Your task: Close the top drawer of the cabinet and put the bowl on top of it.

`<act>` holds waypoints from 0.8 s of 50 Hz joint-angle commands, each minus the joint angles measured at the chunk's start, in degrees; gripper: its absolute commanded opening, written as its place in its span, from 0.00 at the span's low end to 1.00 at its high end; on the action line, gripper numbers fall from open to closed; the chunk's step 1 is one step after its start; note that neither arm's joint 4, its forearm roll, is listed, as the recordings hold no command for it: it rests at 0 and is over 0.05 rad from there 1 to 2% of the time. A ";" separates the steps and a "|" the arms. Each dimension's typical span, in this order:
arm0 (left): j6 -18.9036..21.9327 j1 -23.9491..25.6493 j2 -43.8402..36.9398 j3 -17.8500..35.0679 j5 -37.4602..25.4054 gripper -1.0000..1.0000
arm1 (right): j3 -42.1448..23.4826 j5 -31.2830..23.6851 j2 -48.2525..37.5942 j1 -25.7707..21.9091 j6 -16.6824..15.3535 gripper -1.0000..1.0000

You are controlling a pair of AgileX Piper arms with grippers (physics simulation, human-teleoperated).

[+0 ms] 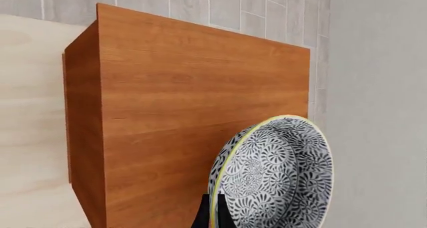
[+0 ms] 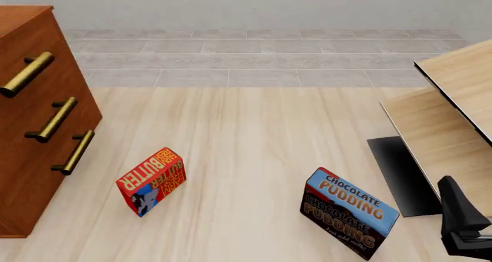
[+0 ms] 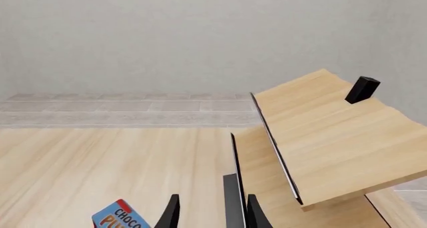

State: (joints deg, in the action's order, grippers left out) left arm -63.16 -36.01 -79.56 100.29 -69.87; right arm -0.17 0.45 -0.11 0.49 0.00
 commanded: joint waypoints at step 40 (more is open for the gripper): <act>1.05 0.28 -0.94 4.59 -0.03 1.00 | 0.02 0.08 0.02 -0.14 0.09 1.00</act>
State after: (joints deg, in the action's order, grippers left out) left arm -62.45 -35.91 -80.64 103.67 -69.90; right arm -0.18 0.45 -0.10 0.33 -0.03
